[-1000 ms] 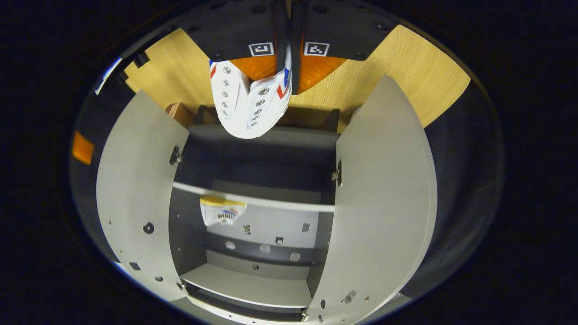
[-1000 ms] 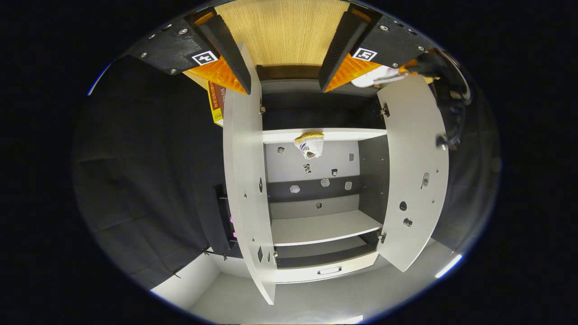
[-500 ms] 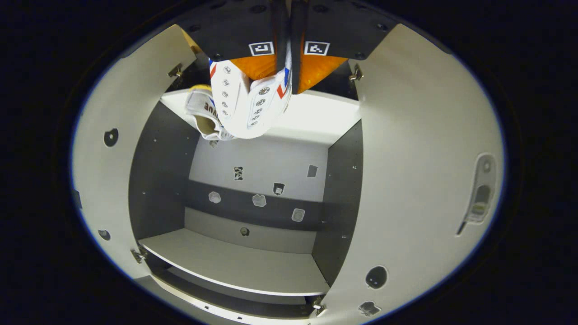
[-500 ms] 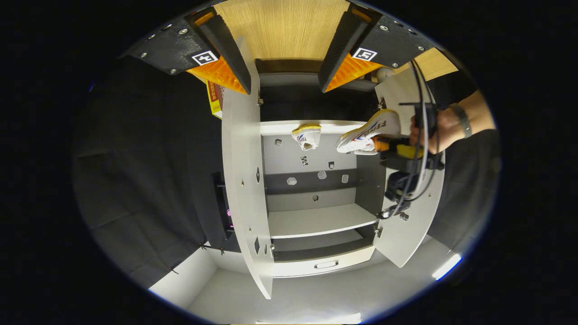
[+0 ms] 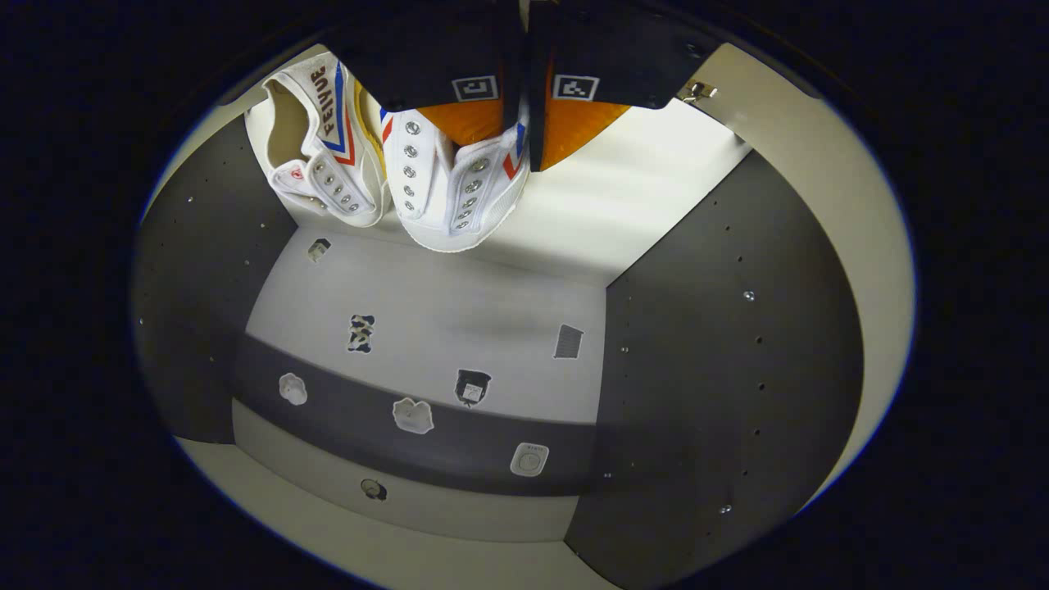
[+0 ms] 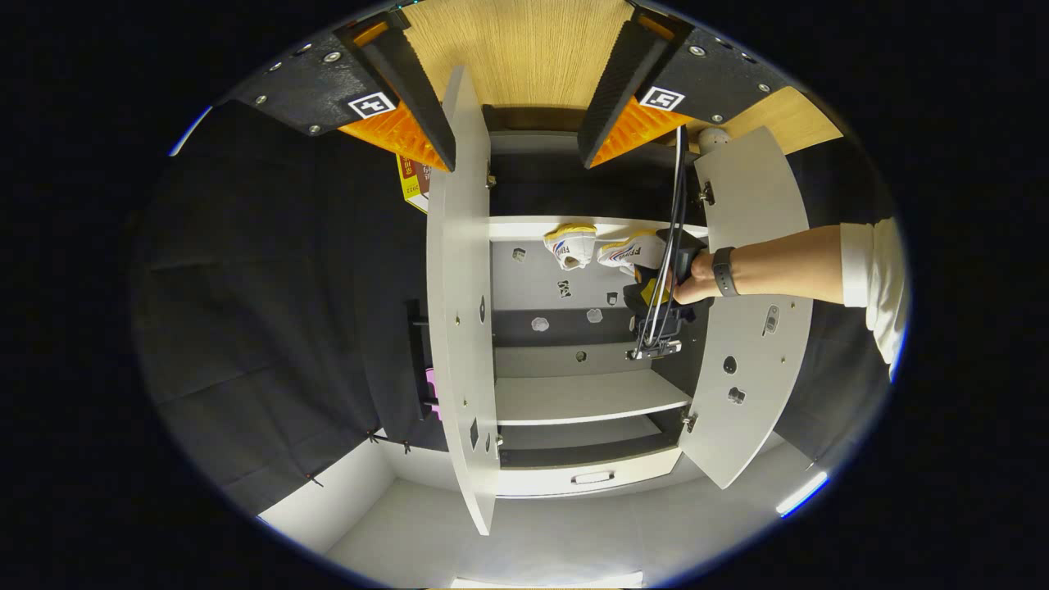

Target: Grab one shoe with the right hand and put it into the shoe cabinet, grab the other shoe with the left hand and put it into the shoe cabinet; then close the right door with the right hand and the left door with the left hand.

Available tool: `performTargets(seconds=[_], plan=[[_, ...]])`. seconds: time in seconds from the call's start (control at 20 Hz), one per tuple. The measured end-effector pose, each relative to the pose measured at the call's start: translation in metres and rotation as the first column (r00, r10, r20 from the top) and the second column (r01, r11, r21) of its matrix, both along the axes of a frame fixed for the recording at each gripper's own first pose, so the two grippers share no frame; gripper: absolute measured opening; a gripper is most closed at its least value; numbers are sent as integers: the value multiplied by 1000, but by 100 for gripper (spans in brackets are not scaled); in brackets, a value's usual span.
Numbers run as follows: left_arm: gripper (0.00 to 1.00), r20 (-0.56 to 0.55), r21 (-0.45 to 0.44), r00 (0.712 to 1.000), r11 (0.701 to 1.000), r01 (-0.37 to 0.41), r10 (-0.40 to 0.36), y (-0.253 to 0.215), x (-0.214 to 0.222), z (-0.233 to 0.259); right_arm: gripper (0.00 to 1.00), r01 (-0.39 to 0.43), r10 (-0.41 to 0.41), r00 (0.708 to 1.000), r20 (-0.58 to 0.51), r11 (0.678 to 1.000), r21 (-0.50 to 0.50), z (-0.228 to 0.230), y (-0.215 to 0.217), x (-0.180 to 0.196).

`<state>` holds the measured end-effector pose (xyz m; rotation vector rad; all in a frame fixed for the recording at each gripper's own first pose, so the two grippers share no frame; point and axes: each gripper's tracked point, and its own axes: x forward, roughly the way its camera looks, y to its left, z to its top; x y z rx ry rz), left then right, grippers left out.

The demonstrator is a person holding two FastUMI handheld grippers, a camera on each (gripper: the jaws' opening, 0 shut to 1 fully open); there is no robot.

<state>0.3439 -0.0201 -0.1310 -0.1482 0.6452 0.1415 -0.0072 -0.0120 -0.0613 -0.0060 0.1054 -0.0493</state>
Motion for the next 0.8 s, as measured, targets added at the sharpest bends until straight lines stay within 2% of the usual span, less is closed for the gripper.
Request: performTargets(seconds=[0.15,0.3,0.55,0.65,0.8], plan=[[12,-52,23,998,999,-23,24,3,3,-16,93,28,-28,1000,-6,1000,-5,-4,-11,-2],[10,-38,15,999,1000,-26,26,1,7,-16,93,43,-43,999,-17,999,10,-9,-16,-1],[13,-50,47,999,999,17,-15,-3,8,-12,93,29,-28,999,-17,999,21,-11,-13,4],[17,-53,27,998,999,30,-28,-6,6,-12,93,27,-27,1000,-8,999,23,-9,-13,3],[28,-56,26,997,999,47,-45,-5,-2,-5,93,30,-30,1000,-10,999,27,-10,-14,1]])
